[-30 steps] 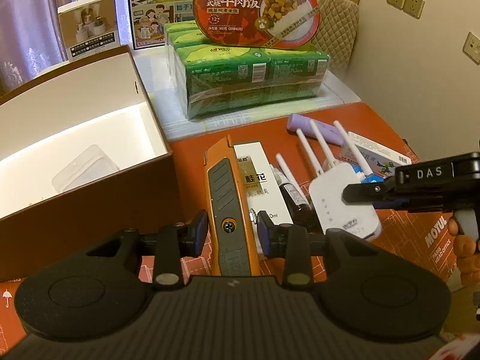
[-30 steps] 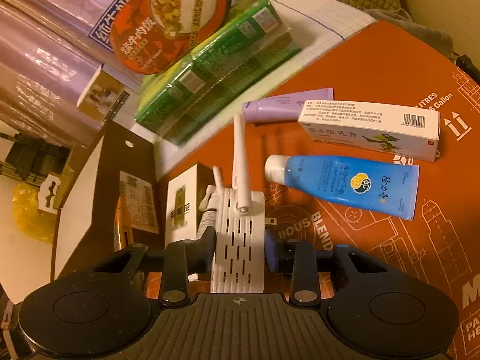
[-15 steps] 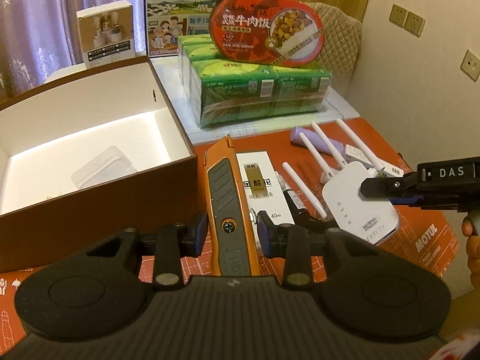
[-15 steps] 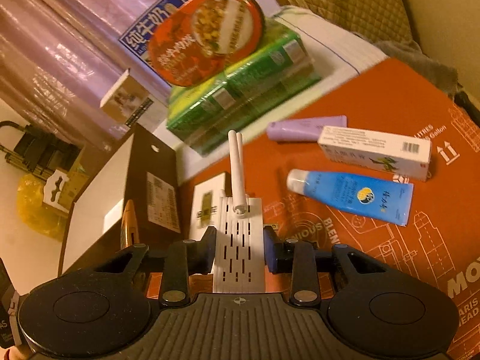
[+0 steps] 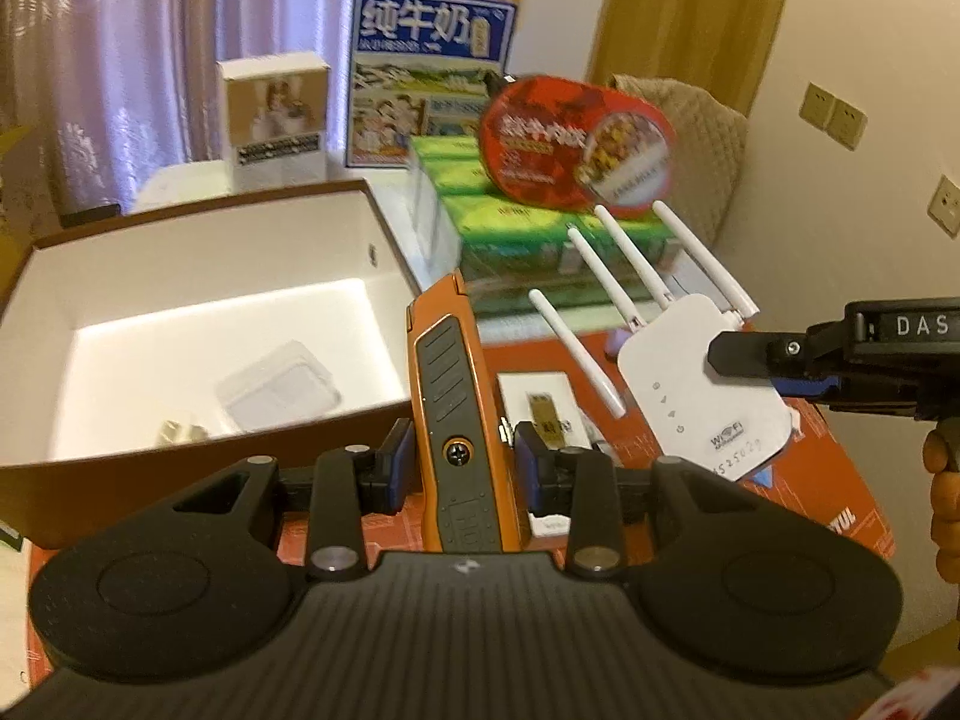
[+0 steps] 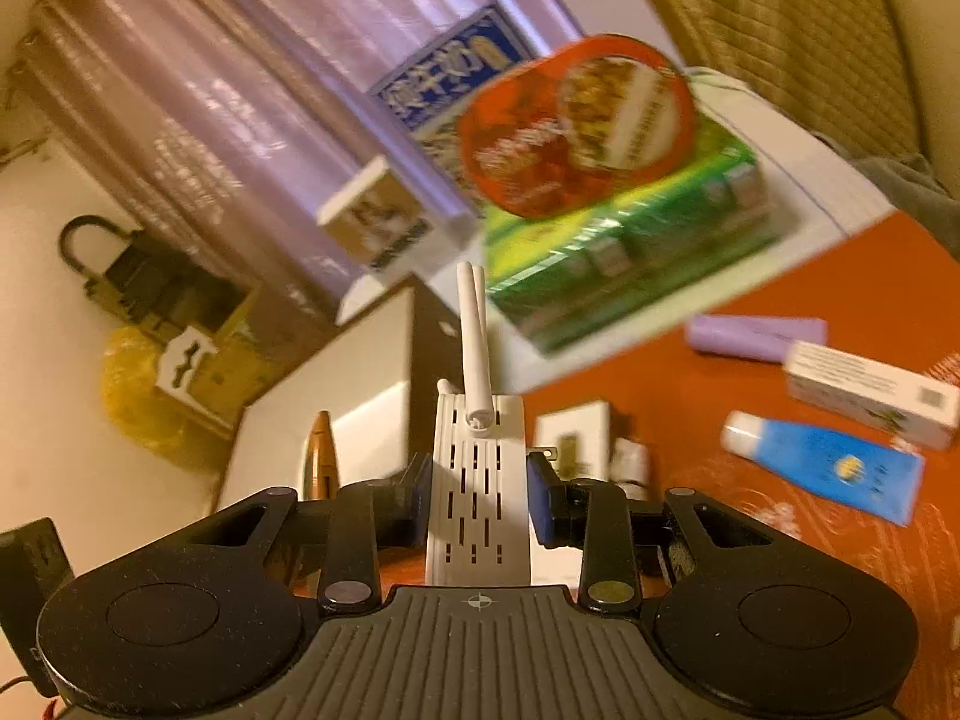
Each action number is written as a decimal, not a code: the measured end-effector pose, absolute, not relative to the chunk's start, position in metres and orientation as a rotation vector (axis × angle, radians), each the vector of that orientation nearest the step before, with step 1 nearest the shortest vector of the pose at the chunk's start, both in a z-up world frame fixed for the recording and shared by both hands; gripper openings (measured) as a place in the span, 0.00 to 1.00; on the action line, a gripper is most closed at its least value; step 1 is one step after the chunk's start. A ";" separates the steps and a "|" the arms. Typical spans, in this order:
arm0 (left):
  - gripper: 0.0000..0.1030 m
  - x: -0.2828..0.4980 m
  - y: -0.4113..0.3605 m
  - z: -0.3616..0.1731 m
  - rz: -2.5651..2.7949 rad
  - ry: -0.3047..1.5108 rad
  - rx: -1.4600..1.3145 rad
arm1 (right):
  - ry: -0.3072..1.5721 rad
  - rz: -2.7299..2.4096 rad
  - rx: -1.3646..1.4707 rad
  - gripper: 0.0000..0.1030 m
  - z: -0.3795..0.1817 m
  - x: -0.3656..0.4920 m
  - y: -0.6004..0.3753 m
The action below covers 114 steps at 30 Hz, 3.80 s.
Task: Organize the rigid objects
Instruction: 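Carry the router and knife into the brown box and release them, then withdraw both tools from the brown box toward the items on the mat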
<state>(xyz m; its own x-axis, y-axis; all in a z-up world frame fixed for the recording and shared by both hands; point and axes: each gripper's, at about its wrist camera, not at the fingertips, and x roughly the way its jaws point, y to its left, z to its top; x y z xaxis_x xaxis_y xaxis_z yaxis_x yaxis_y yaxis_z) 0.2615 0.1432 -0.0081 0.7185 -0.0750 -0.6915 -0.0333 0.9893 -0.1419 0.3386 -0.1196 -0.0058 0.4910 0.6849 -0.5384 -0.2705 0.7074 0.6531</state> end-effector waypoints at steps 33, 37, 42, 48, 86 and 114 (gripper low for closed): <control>0.29 0.313 0.340 -0.010 0.271 0.791 -0.161 | 0.903 0.704 0.243 0.28 -0.015 0.416 0.097; 0.29 0.325 0.355 -0.027 0.269 0.839 -0.160 | 0.906 0.652 0.158 0.29 -0.030 0.422 0.115; 0.29 0.335 0.369 -0.049 0.275 0.898 -0.166 | 0.917 0.602 0.074 0.29 -0.046 0.430 0.130; 0.29 0.346 0.380 -0.066 0.273 0.944 -0.169 | 0.916 0.566 -0.047 0.29 -0.062 0.438 0.148; 0.39 0.338 0.367 -0.055 0.313 0.962 -0.150 | 0.883 0.642 -0.051 0.67 -0.042 0.422 0.130; 0.39 0.260 0.262 -0.003 0.202 0.811 -0.181 | 0.831 0.715 0.130 0.67 -0.005 0.342 0.024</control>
<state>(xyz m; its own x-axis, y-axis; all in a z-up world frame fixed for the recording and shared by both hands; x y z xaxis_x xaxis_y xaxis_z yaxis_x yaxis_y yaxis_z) 0.2596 0.2624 -0.0033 0.6713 0.1090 -0.7331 -0.2471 0.9655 -0.0827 0.3420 0.0244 -0.0052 0.4578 0.6269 -0.6304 -0.5296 0.7618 0.3731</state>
